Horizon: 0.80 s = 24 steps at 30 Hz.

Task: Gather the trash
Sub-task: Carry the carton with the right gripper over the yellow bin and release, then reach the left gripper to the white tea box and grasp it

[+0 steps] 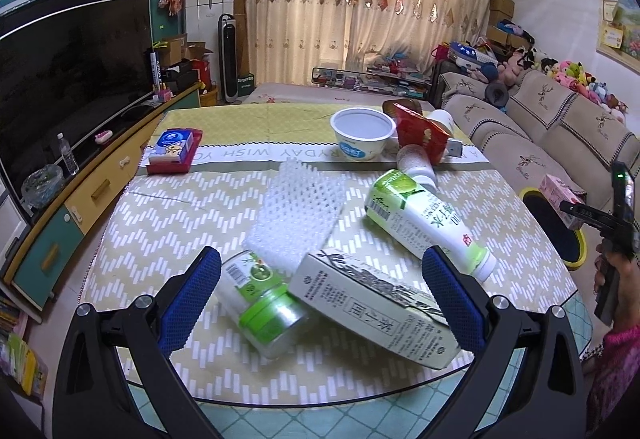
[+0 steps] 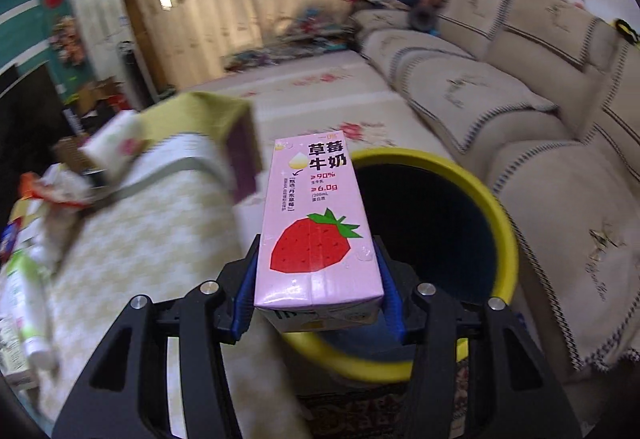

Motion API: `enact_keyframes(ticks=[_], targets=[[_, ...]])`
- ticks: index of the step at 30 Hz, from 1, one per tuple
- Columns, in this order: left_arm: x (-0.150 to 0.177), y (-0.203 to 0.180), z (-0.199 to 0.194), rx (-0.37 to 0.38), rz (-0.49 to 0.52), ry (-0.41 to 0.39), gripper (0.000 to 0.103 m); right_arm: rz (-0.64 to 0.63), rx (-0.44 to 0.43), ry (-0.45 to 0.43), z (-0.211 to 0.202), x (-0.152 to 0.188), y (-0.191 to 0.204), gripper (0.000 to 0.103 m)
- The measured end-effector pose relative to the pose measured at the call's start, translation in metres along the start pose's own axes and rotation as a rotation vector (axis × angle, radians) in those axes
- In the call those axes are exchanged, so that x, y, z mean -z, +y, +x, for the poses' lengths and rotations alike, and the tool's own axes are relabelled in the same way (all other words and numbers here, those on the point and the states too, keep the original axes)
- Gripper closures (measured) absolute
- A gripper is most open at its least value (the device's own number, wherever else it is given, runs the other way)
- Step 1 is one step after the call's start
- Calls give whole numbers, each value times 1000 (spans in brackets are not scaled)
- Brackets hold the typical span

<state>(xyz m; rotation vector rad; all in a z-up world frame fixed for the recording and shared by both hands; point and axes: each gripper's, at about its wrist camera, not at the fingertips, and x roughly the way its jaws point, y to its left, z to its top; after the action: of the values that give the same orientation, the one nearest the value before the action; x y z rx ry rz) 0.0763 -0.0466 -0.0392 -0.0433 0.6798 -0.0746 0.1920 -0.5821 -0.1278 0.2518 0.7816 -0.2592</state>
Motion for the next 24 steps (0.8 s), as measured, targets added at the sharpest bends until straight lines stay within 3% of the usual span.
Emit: enact_keyframes(ticks=[7, 13, 17, 24], targets=[[-1, -10, 4, -2, 12, 12, 4, 39, 71, 119, 57, 0, -34, 53], [-2, -18, 10, 2, 26, 25, 4, 58, 80, 150, 79, 6, -43, 52], [-1, -21, 11, 9, 32, 29, 4, 63, 89, 144, 77, 8, -44, 41], [4, -20, 11, 9, 40, 41, 4, 65, 32, 26, 24, 8, -20, 39]])
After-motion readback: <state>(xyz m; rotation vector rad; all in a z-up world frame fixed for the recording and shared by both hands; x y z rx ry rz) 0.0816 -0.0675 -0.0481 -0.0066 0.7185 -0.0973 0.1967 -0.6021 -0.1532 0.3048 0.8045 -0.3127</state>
